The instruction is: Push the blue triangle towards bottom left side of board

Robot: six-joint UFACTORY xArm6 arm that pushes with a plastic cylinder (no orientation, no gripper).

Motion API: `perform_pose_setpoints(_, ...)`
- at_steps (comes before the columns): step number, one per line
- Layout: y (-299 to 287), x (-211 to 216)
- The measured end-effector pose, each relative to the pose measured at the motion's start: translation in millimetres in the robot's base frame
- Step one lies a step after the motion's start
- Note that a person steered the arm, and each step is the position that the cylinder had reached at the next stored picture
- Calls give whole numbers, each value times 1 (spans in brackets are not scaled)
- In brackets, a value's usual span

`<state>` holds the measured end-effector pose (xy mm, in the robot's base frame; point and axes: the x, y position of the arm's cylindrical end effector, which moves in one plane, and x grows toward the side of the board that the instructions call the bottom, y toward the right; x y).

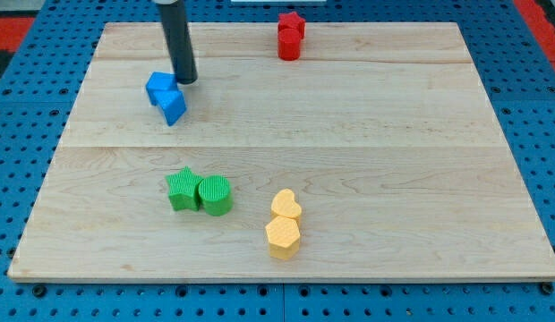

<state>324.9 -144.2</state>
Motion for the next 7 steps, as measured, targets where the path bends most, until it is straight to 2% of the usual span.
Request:
perform_pose_setpoints(2,29,22)
perform_pose_setpoints(5,-51,72)
perform_pose_setpoints(7,-55,128)
